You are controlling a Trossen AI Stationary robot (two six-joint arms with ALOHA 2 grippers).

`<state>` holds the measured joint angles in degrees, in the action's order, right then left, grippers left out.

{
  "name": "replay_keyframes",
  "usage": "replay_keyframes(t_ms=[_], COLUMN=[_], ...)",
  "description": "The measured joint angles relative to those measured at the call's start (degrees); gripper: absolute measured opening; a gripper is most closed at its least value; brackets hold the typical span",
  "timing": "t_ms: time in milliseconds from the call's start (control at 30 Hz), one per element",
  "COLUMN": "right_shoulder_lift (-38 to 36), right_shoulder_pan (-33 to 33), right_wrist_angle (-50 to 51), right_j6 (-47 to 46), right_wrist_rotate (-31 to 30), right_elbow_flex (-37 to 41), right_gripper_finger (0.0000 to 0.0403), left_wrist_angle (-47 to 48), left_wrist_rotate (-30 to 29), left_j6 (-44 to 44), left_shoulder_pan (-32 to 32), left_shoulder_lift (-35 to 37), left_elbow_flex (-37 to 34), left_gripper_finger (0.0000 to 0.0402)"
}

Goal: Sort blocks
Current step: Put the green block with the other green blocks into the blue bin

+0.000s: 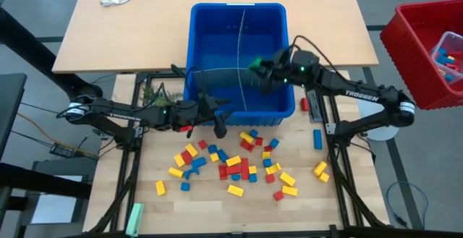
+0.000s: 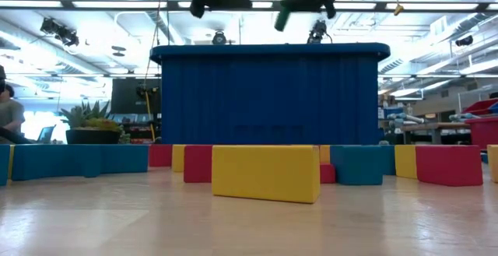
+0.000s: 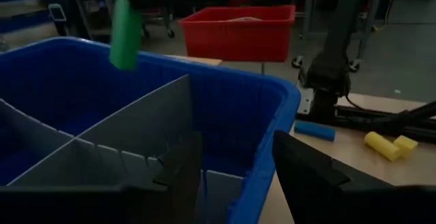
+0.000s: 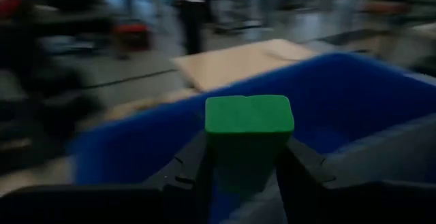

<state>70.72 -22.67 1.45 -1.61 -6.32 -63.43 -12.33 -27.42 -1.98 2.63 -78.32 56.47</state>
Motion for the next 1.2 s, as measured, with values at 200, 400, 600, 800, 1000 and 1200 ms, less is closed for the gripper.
replay_keyframes(t_ms=[200,400,600,800,1000,1200], right_shoulder_lift=[0.6,2.1,5.3,6.9,4.3,-1.8], right_shoulder_pan=[-9.3,-18.1,-21.4,-21.8,-21.3,-16.2], right_wrist_angle=[1.5,5.3,5.9,5.2,4.4,3.6], right_j6=[2.9,0.6,-3.2,-3.3,-3.7,-14.2], right_wrist_rotate=[-5.0,-1.0,2.9,2.7,5.0,25.4], right_elbow_flex=[0.0,0.0,0.0,0.0,0.0,0.0], right_gripper_finger=[0.0117,0.0118,0.0134,0.0189,0.0241,0.0257], left_wrist_angle=[0.5,0.3,0.1,0.1,0.1,0.2], left_wrist_rotate=[0.0,0.0,0.0,0.0,0.0,1.6], left_j6=[0.1,0.2,0.4,0.3,0.3,0.3], left_shoulder_pan=[0.0,0.0,0.0,0.0,0.0,0.0], left_shoulder_lift=[0.0,0.0,0.0,0.0,0.0,0.0], left_elbow_flex=[0.0,0.0,0.0,0.0,0.0,0.0], left_gripper_finger=[0.0188,0.0188,0.0188,0.0188,0.0188,0.0188])
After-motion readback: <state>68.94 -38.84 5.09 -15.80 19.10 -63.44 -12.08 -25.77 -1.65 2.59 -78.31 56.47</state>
